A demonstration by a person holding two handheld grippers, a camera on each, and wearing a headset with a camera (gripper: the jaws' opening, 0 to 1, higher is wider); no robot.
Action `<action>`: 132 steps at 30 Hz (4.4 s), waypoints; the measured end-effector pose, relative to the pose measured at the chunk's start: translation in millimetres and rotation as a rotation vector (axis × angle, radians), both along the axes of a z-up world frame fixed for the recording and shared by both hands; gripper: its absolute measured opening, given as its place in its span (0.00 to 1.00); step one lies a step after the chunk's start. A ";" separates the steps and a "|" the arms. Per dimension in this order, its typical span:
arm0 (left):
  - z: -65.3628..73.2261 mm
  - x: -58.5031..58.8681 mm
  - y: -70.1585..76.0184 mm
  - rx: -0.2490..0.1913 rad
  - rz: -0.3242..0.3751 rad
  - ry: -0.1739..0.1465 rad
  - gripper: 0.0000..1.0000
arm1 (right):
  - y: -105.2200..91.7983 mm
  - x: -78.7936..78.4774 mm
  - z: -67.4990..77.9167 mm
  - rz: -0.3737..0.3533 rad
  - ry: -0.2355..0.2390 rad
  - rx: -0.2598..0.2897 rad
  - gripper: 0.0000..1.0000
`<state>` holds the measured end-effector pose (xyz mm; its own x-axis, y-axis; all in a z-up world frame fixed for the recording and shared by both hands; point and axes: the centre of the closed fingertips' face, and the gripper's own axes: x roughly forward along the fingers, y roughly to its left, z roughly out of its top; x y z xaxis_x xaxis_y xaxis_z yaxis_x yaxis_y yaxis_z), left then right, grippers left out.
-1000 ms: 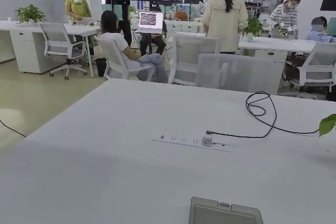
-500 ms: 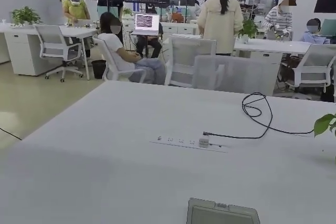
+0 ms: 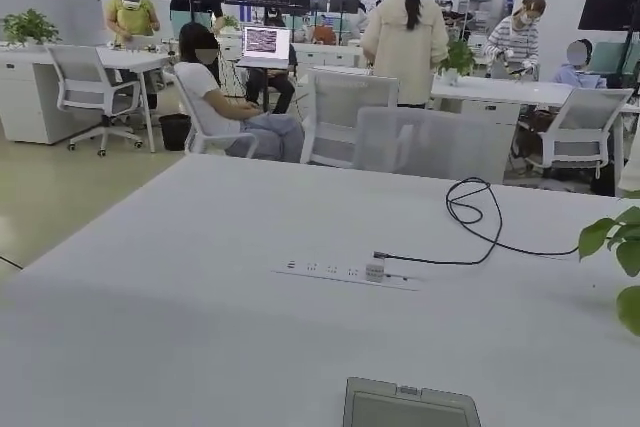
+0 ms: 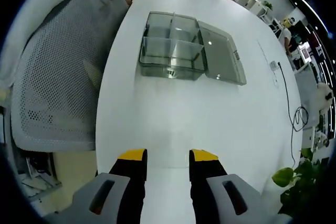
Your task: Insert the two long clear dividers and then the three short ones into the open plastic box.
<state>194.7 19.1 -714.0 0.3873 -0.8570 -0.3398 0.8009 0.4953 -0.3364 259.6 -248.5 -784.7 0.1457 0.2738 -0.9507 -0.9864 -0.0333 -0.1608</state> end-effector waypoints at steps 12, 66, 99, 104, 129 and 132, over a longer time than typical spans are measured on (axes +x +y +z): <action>35.2 16.7 -37.3 -0.134 0.038 0.098 0.84 | 60.3 -8.6 57.6 0.043 -0.078 0.069 0.33; 51.2 13.6 -123.6 -0.445 0.094 0.597 0.00 | 157.5 -50.8 126.3 0.148 -0.184 0.152 0.33; 69.1 -26.8 -123.4 -0.130 -0.318 -0.083 0.00 | 156.3 -81.7 162.4 0.113 0.365 0.376 0.18; 73.1 -30.1 -124.5 -0.123 -0.340 -0.117 0.00 | 161.4 -94.4 161.0 0.144 0.435 0.365 0.10; 70.1 -34.0 -121.0 -0.121 -0.332 -0.169 0.00 | 164.4 -103.2 149.0 0.192 0.443 0.348 0.03; 68.2 -33.5 -120.5 -0.118 -0.328 -0.169 0.00 | 164.7 -102.3 148.5 0.190 0.439 0.348 0.03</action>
